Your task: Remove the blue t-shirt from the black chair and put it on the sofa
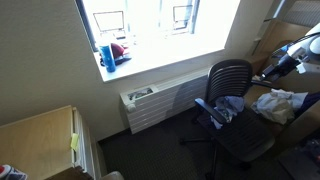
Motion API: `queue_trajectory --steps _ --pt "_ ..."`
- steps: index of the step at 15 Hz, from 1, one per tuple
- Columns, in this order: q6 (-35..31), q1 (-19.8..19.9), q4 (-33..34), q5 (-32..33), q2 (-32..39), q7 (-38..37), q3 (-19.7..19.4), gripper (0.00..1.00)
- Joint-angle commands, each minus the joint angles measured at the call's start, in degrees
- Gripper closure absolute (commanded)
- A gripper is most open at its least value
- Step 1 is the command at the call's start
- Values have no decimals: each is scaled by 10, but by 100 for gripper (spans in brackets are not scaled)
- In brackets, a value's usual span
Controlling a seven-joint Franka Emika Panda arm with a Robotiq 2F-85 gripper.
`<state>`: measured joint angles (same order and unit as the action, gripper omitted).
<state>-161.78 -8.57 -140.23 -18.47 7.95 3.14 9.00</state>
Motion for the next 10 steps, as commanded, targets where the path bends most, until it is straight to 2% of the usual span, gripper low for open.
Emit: queue_trajectory --steps 1,3,5,6,7,8,10 --pt "1 7 2 6 -3 -6 8 0" --pt "4 5 2 4 -19 -6 7 0" --pt "-42 -6 -47 66 -35 -51 -6 0" --pt "-76 -10 -55 64 -13 -75 -1 0" --pt "-138 -19 -50 86 18 -123 -4 0" --pt "-176 -24 -30 37 58 -140 17 0" --pt "-267 -32 -1 6 132 -185 44 0"
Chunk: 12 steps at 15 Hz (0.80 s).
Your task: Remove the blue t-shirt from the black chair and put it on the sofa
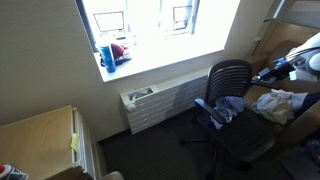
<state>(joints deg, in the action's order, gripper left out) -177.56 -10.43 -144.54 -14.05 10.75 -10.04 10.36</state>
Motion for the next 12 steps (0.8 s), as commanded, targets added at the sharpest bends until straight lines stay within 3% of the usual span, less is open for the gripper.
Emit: queue_trajectory --steps 1,2,3,4,6,10,12 --pt "-157 -21 60 -37 142 -70 32 0" --pt "-207 -80 75 -43 179 -70 -23 0" --pt "-232 -104 92 -57 216 -74 -37 0" --pt "-183 -58 43 -31 139 -72 0 0" --pt "-217 -91 73 -47 200 -71 -24 0" --pt "-217 -96 96 -49 219 -71 -32 0" --pt "-213 -182 166 -104 264 -54 -124 0"
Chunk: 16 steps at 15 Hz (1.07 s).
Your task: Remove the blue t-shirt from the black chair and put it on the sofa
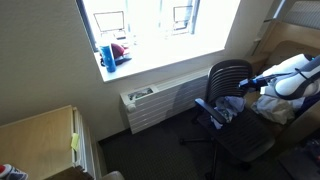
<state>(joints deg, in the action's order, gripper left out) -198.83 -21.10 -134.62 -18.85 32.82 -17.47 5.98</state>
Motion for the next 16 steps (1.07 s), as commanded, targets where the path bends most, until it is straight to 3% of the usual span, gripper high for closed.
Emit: queue_trajectory --steps 1,2,5,6,8,9,13,16 --pt "0 -89 110 -76 82 11 -99 0" --pt "3 -142 147 -69 108 -27 -162 0" --pt "-11 -118 212 -144 201 -78 -143 0" --pt "10 -137 250 -176 235 -85 -170 0" --pt "28 -116 268 -200 293 -116 -165 0" --pt "14 -126 225 -182 235 -90 -160 0" --pt "10 -111 266 -210 305 -93 -157 0" --pt "37 -64 274 -179 300 -77 -104 0"
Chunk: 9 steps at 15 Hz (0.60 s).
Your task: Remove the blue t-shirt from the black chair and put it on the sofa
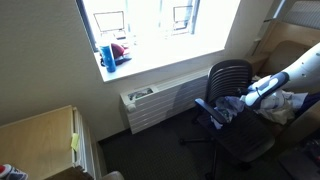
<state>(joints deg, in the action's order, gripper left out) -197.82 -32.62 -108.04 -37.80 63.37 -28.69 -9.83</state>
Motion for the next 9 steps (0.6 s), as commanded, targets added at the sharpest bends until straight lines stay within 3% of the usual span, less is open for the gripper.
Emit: queue_trajectory --steps 1,3,4,6,9 --pt "42 95 26 37 7 40 96 0" --pt "85 120 37 46 35 30 119 0" --pt "48 83 11 32 8 20 95 0" --pt "68 108 20 45 25 17 110 0" --pt "69 113 28 47 35 17 111 0"
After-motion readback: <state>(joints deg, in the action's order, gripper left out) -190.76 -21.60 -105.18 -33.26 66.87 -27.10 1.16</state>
